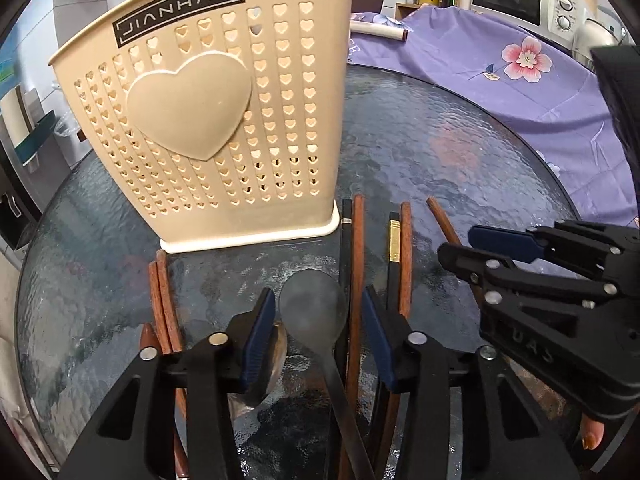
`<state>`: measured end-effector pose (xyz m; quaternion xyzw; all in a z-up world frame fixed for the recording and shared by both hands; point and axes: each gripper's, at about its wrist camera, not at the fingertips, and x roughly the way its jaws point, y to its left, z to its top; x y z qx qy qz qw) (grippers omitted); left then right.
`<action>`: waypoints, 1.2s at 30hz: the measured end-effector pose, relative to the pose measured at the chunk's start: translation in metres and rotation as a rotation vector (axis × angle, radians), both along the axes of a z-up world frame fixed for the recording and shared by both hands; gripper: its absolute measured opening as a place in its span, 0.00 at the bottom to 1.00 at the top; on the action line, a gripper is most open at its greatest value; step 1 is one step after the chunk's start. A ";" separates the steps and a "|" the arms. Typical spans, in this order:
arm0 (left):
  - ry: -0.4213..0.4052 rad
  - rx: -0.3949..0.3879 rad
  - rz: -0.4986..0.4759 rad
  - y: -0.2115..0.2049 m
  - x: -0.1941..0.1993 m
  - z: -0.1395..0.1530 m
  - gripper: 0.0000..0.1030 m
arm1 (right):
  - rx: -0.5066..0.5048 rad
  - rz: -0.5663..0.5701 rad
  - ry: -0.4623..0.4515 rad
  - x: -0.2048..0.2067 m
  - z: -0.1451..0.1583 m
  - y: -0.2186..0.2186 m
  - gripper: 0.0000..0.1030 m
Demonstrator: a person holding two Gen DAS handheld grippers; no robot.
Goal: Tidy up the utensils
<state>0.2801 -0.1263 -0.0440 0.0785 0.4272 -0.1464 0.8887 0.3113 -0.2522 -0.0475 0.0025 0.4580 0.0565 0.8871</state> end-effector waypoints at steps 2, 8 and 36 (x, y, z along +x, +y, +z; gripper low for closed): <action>0.003 -0.007 -0.002 0.000 0.001 0.000 0.35 | -0.009 -0.003 0.006 0.004 0.000 0.000 0.18; 0.015 -0.031 -0.023 -0.005 0.002 0.000 0.20 | -0.030 -0.005 0.003 0.008 0.001 0.001 0.10; -0.024 0.009 0.025 -0.002 0.007 0.000 0.41 | 0.022 0.000 0.004 0.005 0.000 0.000 0.09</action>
